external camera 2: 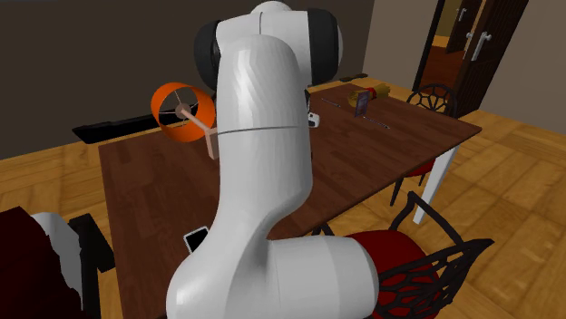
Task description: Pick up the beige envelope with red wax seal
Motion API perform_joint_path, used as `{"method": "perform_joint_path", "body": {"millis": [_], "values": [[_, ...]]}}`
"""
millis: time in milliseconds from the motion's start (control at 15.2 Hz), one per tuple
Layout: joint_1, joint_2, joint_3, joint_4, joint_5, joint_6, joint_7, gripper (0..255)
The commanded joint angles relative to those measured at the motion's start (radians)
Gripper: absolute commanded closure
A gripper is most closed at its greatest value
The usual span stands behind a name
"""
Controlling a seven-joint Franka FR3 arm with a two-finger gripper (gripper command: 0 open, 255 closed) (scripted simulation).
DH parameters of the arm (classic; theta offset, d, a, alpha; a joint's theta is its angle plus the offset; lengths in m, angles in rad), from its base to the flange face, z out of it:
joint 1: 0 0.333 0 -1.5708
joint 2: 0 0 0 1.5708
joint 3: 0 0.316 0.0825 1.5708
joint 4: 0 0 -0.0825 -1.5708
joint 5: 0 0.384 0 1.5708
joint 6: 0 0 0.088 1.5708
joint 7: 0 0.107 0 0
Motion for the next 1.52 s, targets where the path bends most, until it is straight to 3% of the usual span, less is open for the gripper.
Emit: {"method": "perform_joint_path", "body": {"millis": [0,594,1452], "values": [[0.000,0.002,0.000,-0.001,0.001,0.003,0.000,255],[-0.001,0.003,0.001,0.001,0.001,0.003,-0.001,255],[0.013,-0.103,-0.019,0.028,-0.030,-0.128,0.015,255]]}}
